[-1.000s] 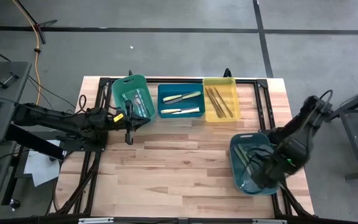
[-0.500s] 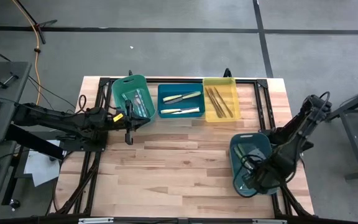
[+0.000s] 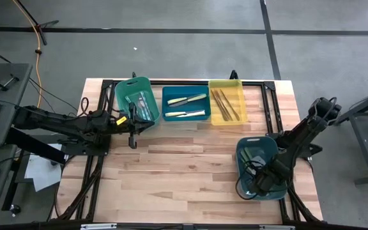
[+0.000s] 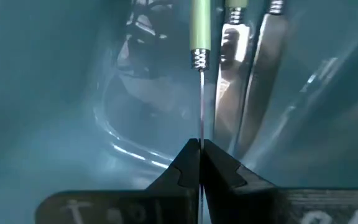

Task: Sort silverware by color (type)
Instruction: Put the green knife into the green bin

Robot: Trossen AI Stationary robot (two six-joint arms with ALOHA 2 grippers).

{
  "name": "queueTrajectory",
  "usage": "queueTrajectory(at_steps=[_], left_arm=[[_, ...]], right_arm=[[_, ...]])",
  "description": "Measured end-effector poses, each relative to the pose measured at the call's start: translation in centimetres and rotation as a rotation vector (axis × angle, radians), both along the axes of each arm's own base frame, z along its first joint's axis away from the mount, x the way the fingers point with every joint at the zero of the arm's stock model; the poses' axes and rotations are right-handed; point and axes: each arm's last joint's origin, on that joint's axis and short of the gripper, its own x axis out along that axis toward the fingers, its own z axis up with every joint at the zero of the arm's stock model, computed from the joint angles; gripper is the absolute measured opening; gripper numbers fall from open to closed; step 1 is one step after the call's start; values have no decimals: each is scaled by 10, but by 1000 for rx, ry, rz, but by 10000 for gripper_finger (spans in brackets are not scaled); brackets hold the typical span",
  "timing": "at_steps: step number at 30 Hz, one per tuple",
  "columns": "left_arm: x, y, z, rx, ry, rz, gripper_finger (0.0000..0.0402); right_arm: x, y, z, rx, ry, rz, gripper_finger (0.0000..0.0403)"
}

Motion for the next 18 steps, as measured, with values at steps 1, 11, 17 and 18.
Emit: queueTrajectory(at_steps=[1,11,17,18], left_arm=[[0,0,0,0,0,0,0],[0,0,0,0,1,0,0],[0,0,0,0,1,0,0],[0,0,0,0,1,0,0]], right_arm=[[0,0,-3,2,-3,-1,0],[-3,-4,-13,-4,2,3,3],[-3,-3,-12,0,-2,4,32],[-3,-3,-12,2,-3,4,37]])
